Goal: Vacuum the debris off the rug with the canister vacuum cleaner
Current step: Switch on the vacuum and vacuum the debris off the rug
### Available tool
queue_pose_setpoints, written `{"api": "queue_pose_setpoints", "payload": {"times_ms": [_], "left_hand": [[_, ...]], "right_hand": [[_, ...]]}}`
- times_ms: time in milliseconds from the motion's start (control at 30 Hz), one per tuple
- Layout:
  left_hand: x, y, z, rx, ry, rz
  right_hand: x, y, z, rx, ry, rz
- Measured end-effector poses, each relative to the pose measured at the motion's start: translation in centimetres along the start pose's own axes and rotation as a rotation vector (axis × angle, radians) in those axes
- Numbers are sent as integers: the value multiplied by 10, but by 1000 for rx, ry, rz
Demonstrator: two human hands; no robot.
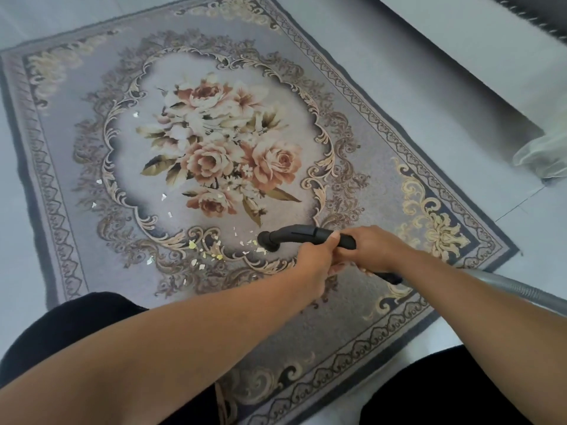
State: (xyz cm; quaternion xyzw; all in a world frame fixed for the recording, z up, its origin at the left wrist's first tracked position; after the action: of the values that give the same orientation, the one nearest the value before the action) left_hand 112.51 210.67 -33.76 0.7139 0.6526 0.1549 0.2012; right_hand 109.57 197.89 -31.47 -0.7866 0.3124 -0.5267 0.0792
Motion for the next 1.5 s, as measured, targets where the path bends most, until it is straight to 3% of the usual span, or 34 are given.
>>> {"api": "queue_pose_setpoints", "payload": {"times_ms": [367, 600, 967, 1200, 1500], "left_hand": [[26, 4, -15, 4, 40, -55], [28, 1, -16, -118, -22, -47], [18, -20, -21, -56, -47, -44], [4, -15, -25, -106, -52, -16], [6, -25, -20, -70, 33, -59]], "right_hand": [[-8, -16, 11, 146, 4, -137], [-12, -20, 17, 121, 176, -221], [-1, -7, -3, 113, -7, -166], [5, -4, -8, 83, 111, -239], [3, -9, -12, 96, -31, -133]]}}
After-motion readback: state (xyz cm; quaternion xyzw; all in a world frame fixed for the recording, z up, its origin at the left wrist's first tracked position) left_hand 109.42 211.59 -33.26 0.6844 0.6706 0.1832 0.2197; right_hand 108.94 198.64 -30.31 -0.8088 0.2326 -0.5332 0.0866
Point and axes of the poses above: each hand's wrist, its own z-axis towards the middle knuckle, its own x-axis out of the back of the hand, y = z × x, the point moved 1 cm from there along z, towards the middle knuckle, and after that the axes turned 14 degrees about y, right-handed, at the moved point
